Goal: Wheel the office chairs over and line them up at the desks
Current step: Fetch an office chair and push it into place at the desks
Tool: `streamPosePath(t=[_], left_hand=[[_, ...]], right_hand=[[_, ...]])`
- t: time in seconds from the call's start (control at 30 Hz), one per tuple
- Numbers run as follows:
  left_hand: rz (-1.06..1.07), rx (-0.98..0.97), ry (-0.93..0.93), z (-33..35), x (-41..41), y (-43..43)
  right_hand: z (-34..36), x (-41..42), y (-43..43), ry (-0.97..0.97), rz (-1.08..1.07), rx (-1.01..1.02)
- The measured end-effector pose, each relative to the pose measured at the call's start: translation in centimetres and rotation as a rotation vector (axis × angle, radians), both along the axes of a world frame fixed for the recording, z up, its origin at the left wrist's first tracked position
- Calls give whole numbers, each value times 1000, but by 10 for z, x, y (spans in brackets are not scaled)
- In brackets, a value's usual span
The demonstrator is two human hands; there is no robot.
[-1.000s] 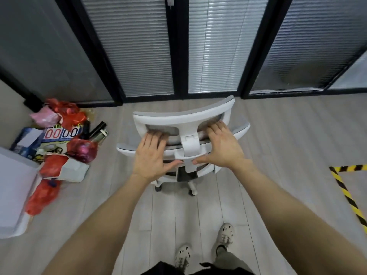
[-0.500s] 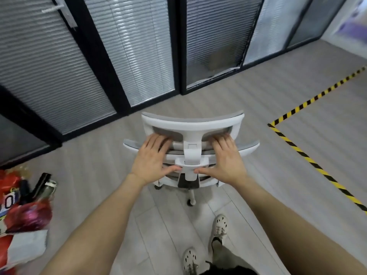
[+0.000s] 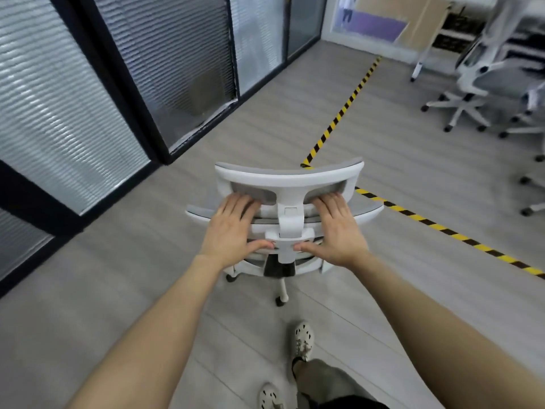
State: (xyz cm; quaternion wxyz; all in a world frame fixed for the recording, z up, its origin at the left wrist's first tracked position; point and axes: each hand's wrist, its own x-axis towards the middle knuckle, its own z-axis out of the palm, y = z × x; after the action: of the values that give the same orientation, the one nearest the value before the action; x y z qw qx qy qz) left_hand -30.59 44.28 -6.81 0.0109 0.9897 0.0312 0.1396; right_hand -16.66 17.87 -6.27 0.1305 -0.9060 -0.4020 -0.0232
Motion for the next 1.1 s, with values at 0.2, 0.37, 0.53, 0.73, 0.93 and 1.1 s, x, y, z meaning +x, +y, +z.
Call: streamPosePath(t=[0.2,0.37,0.53,0.73,0.93,1.1], left_hand=[[-118,-35,22,7,99,-49],[-209,-25,-13,6,188,-79],[-274,-28,-39,7,293,-114],[-328,-10,-61,4,417,-164],[-394,9,-14,3,534,-213],[-482,16,-54,6,646,-243]], right_hand=[[-10,68,-62,-12,-122,47],[-12,138,-101,-65,-179,113],[-9,229,-142,-73,-235,132],[-8,336,-198,-40,-277,153],[-11,426,-237,-69,-407,200],[-5,510,-264,-53,-522,209]])
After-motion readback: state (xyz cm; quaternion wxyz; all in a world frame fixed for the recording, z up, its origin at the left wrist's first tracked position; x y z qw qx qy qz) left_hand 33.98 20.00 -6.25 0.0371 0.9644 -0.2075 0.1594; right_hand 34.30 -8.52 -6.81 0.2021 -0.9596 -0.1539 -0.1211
